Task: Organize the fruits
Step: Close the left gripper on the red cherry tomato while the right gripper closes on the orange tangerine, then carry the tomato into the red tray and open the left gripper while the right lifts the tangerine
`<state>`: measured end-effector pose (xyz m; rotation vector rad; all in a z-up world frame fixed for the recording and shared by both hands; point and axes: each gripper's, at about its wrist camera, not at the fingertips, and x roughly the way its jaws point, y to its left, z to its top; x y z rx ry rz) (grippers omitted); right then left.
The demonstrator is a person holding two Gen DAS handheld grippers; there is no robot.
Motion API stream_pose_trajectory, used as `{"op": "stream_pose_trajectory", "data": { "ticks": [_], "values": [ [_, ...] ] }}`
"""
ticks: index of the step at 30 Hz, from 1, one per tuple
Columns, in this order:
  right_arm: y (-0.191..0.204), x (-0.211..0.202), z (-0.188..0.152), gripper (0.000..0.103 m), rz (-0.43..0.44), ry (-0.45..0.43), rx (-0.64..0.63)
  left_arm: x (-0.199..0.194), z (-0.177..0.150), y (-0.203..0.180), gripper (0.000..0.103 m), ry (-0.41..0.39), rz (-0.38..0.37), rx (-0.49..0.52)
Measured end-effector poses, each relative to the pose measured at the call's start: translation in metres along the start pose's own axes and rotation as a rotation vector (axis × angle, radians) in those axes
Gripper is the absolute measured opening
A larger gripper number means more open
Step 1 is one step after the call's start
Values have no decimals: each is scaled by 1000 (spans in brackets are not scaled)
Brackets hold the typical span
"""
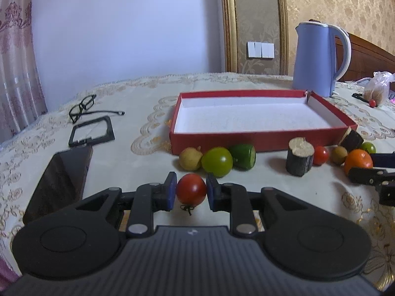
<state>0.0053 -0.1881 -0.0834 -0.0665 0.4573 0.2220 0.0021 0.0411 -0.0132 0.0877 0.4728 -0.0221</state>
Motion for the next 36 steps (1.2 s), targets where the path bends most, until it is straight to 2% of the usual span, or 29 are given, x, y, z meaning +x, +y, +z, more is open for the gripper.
{"op": "stream_pose_trajectory", "data": {
  "ticks": [2, 7, 10, 13, 15, 16, 18, 21, 22, 24, 27, 29, 31, 34, 36],
  "values": [
    [0, 2, 0, 43, -11, 3, -9, 2, 8, -1, 23, -4, -11, 2],
    [-2, 5, 0, 42, -10, 15, -15, 20, 48, -8, 23, -24, -33, 18],
    [-3, 4, -1, 42, -10, 8, -8, 46, 81, -17, 23, -31, -40, 37],
    [-6, 4, -1, 42, -3, 3, 11, 87, 108, -28, 23, 4, -48, 68],
    [-6, 3, -1, 42, 0, 1, 14, 116, 117, -33, 31, 58, -36, 75],
    [-7, 3, -1, 42, 2, 0, 17, 129, 119, -34, 39, 90, -36, 68],
    [-8, 2, -1, 42, 8, -1, 22, 141, 120, -28, 43, 131, -51, 13],
    [-11, 0, -3, 42, 16, -7, 37, 131, 116, -11, 60, 106, -82, -80],
    [-12, -1, -3, 42, 17, -10, 41, 122, 113, -7, 65, 84, -64, -95],
    [-13, -3, -4, 42, 16, -19, 48, 103, 106, -3, 67, 42, -14, -98],
    [-11, -9, -4, 42, 25, -39, 52, 71, 91, -1, 76, -22, 42, -105],
    [-8, -13, -2, 42, 31, -54, 49, 51, 79, -4, 92, -74, 71, -116],
    [-4, -17, 1, 42, 34, -77, 39, 35, 65, -7, 100, -124, 119, -124],
    [0, -21, 7, 42, 34, -106, 27, 23, 49, -8, 103, -159, 166, -128],
    [3, -21, 13, 42, 29, -117, 20, 23, 43, -5, 103, -151, 152, -152]
  ]
}}
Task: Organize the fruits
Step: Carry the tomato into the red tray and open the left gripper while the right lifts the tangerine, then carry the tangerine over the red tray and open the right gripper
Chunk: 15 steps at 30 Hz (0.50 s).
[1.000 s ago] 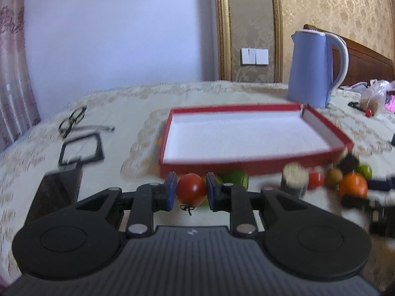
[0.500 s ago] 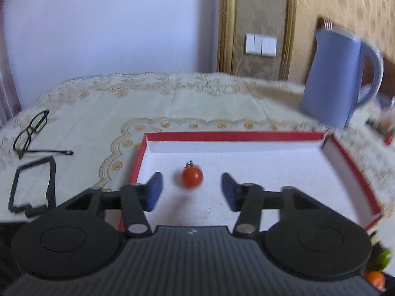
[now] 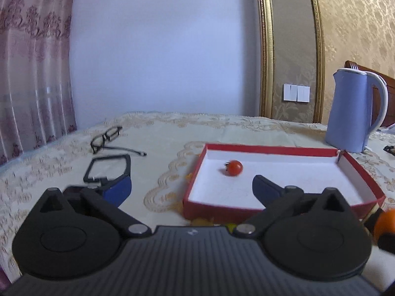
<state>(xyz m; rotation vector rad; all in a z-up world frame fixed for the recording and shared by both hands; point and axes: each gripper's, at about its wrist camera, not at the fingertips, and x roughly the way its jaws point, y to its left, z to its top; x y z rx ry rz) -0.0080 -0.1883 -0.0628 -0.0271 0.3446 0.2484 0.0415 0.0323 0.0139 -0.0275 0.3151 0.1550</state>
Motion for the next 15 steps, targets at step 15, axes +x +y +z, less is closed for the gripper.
{"op": "stream_pose_trajectory", "data": {
  "ticks": [15],
  "values": [
    [-4, 27, 29, 42, -31, -18, 21, 9, -14, 20, 103, 43, -71, -109]
  ]
}}
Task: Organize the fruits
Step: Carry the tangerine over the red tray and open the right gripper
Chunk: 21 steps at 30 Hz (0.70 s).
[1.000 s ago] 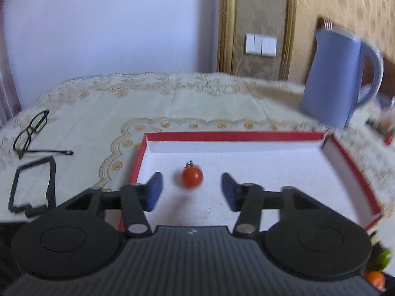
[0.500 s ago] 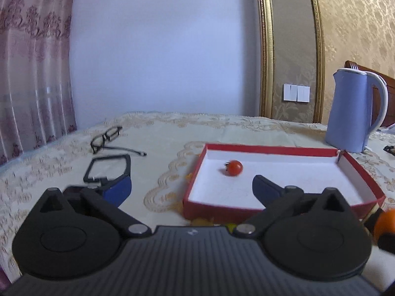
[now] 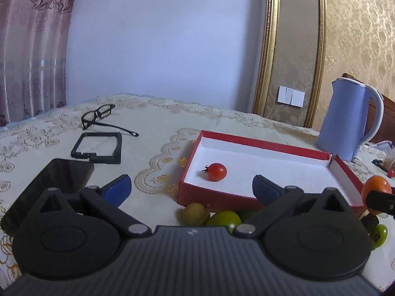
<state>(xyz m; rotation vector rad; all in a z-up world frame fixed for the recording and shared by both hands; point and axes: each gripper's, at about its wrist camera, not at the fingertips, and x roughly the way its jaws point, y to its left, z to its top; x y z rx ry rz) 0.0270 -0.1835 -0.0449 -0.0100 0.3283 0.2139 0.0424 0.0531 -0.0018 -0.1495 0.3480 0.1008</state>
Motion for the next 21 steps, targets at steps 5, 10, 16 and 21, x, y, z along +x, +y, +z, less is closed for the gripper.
{"op": "stream_pose_trajectory", "data": {
  "ticks": [5, 10, 16, 21],
  "values": [
    [-6, 9, 5, 42, -5, 10, 13, 3, 1, 11, 103, 21, -35, -63],
    [-7, 23, 11, 42, -21, 24, 1, 3, 1, 16, 103, 26, -62, -96],
    [-9, 44, 25, 42, -48, 40, -11, 0, -1, 9, 103, 7, -52, -57],
    [-11, 64, 33, 42, -72, 66, -16, -1, -2, 7, 103, -2, -48, -39]
  ]
}}
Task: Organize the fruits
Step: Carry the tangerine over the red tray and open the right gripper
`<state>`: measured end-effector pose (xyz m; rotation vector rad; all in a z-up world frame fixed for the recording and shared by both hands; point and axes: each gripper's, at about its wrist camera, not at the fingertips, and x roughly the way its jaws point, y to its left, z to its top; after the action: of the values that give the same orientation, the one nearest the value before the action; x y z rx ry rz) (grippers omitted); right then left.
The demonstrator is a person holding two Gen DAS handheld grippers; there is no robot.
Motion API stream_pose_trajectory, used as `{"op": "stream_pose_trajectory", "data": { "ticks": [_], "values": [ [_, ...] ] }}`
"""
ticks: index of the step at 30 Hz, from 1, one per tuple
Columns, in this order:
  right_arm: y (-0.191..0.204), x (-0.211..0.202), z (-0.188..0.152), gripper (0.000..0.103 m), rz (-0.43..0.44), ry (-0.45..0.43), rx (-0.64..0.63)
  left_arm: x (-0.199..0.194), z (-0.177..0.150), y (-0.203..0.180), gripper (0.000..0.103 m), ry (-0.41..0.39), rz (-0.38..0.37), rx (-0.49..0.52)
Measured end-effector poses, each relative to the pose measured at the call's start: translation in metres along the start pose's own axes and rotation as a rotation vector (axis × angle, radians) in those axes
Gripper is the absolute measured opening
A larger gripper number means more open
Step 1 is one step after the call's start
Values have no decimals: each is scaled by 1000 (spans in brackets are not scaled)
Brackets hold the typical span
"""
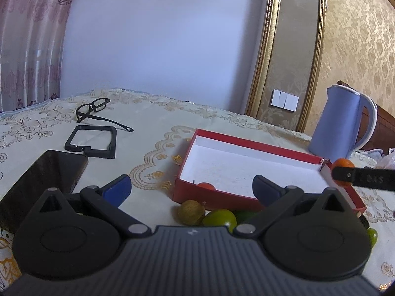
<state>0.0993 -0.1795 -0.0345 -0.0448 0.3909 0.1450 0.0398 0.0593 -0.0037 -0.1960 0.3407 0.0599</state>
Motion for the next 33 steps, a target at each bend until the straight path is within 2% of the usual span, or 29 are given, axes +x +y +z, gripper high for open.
{"op": "stream_pose_trajectory", "data": {
  "ticks": [12, 33],
  "values": [
    [-2, 29, 8, 42, -20, 59, -1, 3, 1, 3, 103, 15, -5, -24],
    [12, 47, 20, 42, -27, 88, -52, 4, 0, 3, 103, 16, -6, -11]
  ]
}}
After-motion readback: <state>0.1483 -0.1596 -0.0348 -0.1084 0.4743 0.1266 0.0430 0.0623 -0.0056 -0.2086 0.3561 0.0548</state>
